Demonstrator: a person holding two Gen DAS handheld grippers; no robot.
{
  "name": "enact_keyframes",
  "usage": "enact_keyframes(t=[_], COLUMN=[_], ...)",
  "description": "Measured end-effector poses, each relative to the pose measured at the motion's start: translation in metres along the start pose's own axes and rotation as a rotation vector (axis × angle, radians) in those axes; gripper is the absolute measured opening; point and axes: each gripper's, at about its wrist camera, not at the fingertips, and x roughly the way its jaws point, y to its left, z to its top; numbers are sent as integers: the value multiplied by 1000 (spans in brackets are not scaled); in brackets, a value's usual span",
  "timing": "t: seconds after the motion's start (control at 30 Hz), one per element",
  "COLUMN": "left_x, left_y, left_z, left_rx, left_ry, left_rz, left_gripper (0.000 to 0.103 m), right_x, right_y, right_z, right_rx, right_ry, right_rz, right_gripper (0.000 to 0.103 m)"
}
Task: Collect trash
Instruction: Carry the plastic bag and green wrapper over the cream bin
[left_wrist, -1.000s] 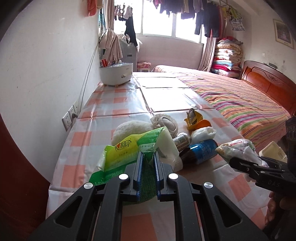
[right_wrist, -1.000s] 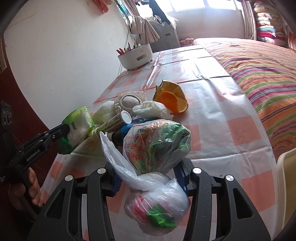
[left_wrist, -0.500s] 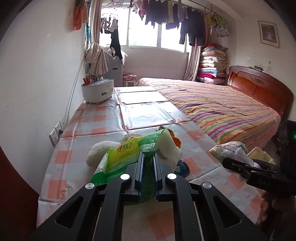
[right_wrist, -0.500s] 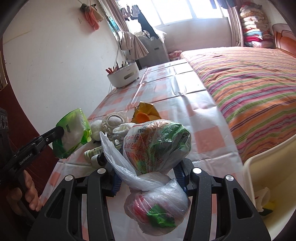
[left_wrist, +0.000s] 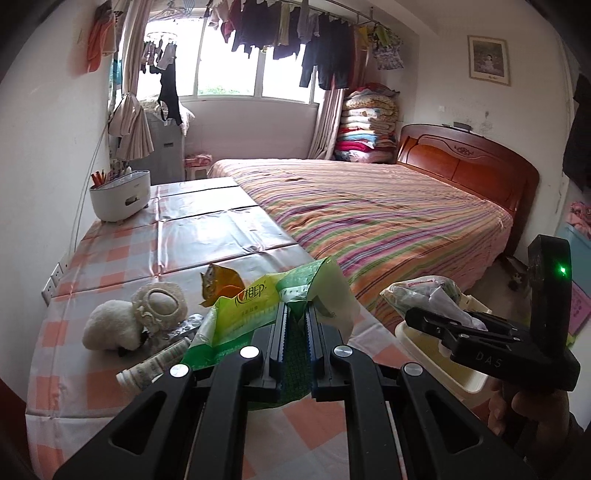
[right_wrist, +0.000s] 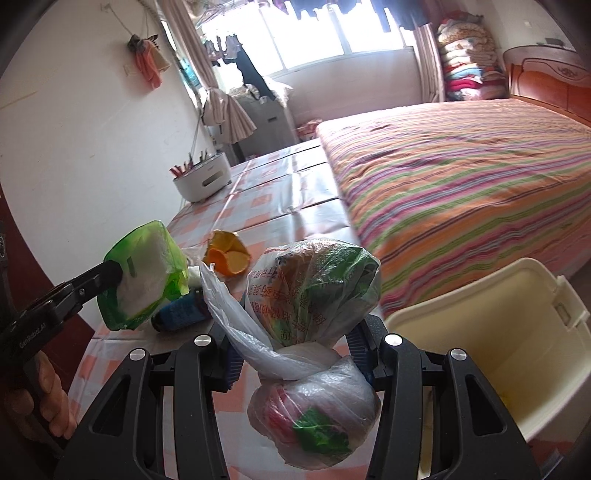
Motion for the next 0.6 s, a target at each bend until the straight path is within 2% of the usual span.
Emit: enact_keyframes(t=[0.43, 0.6], left_x=[19, 25], left_y=[-57, -77], left_z=[-2, -1], left_rx=[51, 57], left_ry=[37, 46], left_rz=[-129, -183], left_gripper=[9, 9], right_x=[-29, -36], right_y=[-51, -64], right_z=[-7, -7], right_rx=[37, 26], right_ry=[-37, -52], right_rz=[-131, -217], right_gripper=[46, 46])
